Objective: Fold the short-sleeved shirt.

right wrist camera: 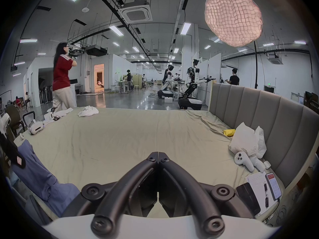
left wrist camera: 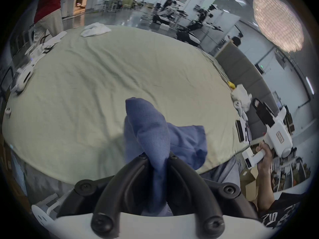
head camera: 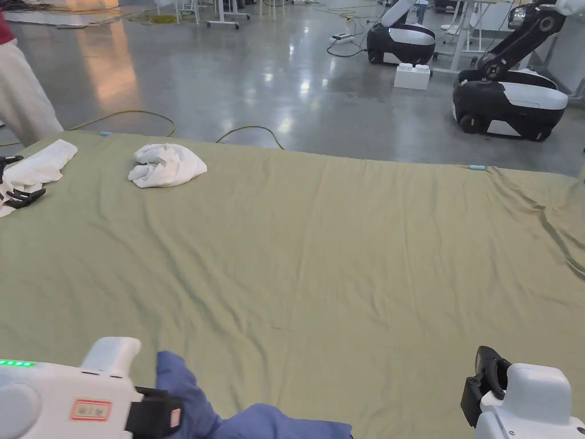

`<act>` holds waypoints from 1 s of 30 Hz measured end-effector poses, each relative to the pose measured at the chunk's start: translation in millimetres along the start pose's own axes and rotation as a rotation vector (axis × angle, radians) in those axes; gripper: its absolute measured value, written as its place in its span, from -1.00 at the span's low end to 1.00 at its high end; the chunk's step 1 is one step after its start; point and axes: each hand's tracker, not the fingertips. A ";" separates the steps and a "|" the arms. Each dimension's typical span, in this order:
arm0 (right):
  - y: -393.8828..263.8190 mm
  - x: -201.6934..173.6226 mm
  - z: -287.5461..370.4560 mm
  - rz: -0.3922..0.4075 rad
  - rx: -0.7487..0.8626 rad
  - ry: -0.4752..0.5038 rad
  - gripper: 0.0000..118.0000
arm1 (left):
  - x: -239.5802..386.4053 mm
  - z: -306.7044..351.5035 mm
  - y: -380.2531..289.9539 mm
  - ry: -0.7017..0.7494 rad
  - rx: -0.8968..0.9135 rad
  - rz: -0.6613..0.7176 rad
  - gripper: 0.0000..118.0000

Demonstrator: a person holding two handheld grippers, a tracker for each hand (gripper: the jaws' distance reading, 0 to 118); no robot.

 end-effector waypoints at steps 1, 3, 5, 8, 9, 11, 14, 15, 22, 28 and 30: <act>-0.3 0.6 0.0 0.001 -0.002 -0.001 -1.00 | 12.5 -7.1 0.0 -0.012 -0.025 -0.034 -0.75; -1.4 2.1 -0.2 0.001 -0.004 -0.005 -1.00 | 35.0 -21.4 -0.9 -0.016 -0.037 -0.047 -0.75; -2.5 4.1 -0.3 -0.002 -0.009 -0.008 -1.00 | 56.2 -37.0 -5.0 -0.039 -0.076 -0.094 -0.75; -4.3 6.9 0.2 -0.003 -0.015 -0.015 -1.00 | 76.7 -66.8 -7.2 -0.028 -0.100 -0.110 -0.75; -4.7 7.8 0.4 -0.004 -0.017 -0.018 -1.00 | 84.1 -76.5 -8.4 -0.022 -0.109 -0.127 -0.75; -5.6 9.4 0.8 -0.006 -0.019 -0.023 -1.00 | 95.7 -94.0 -10.5 -0.021 -0.124 -0.132 -0.75; -6.5 11.1 0.5 -0.008 -0.024 -0.027 -1.00 | 112.1 -115.8 -14.1 -0.014 -0.157 -0.125 -0.75; -7.1 11.5 0.5 -0.008 -0.025 -0.029 -1.00 | 113.9 -122.9 -15.5 -0.014 -0.160 -0.130 -0.75; -7.5 12.9 -0.6 -0.004 -0.033 -0.030 -1.00 | 107.1 -144.6 -17.2 -0.015 -0.173 -0.048 -0.16; -6.7 13.0 0.0 -0.003 -0.034 -0.030 -1.00 | 94.8 -97.2 -4.1 -0.197 -0.091 0.001 -0.09; -6.4 12.5 -0.2 -0.005 -0.034 -0.029 -1.00 | 86.3 -88.4 -0.5 -0.216 -0.056 0.002 -0.24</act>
